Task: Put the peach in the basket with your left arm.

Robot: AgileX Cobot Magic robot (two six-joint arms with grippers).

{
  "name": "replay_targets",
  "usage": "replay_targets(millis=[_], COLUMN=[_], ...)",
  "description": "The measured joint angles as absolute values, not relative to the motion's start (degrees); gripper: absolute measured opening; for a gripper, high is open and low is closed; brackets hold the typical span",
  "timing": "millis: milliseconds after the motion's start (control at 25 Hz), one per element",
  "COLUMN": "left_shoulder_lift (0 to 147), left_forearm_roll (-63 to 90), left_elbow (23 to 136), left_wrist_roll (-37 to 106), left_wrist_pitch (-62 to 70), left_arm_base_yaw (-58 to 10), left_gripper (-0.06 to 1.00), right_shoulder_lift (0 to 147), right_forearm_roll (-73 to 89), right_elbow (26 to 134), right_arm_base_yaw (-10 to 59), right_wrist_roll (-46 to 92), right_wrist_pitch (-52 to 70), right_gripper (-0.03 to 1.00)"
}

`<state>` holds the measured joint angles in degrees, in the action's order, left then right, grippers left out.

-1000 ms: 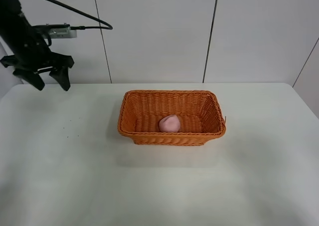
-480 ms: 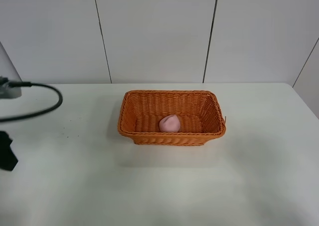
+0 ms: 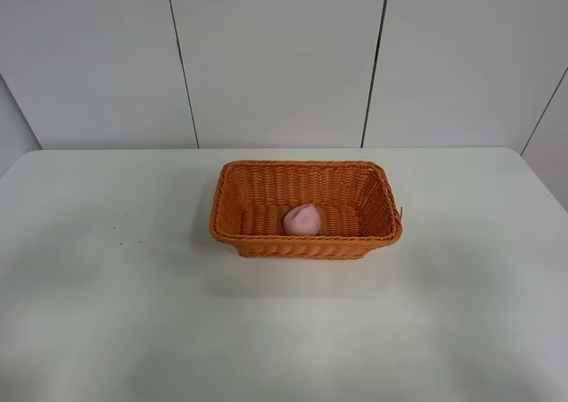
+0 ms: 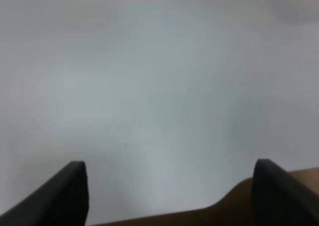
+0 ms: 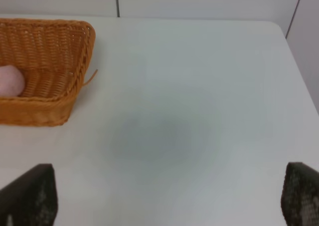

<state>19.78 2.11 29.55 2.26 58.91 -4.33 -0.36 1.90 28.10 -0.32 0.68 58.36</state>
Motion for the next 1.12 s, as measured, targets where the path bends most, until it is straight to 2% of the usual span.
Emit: replay_targets(millis=[200,400,680,920,1120], left_shoulder_lift=[13.2,12.7,11.2,1.4,-0.2], left_forearm_roll=[2.1,1.4,1.4,1.4,1.7], left_elbow=[28.8,28.8,28.8,28.8,28.8], left_wrist_roll=[2.6,3.0,3.1,3.2,3.3], left_wrist_pitch=[60.3,60.3,60.3,60.3,60.5], left_arm_base_yaw=[-4.3,-4.2,0.9,1.1,1.1], left_gripper=[0.71,0.71,0.71,0.71,0.7], right_shoulder_lift=[-0.4,-0.4,-0.4,-0.4,-0.4], right_forearm_roll=[1.9,1.9,1.9,1.9,1.9], right_elbow=[28.1,28.1,28.1,28.1,28.1], right_arm_base_yaw=[-0.3,-0.3,-0.3,-0.3,-0.3], right_wrist_roll=[0.7,0.7,0.7,0.7,0.7], right_wrist_pitch=[58.4,58.4,58.4,58.4,58.4], right_gripper=[0.69,0.69,0.69,0.69,0.69])
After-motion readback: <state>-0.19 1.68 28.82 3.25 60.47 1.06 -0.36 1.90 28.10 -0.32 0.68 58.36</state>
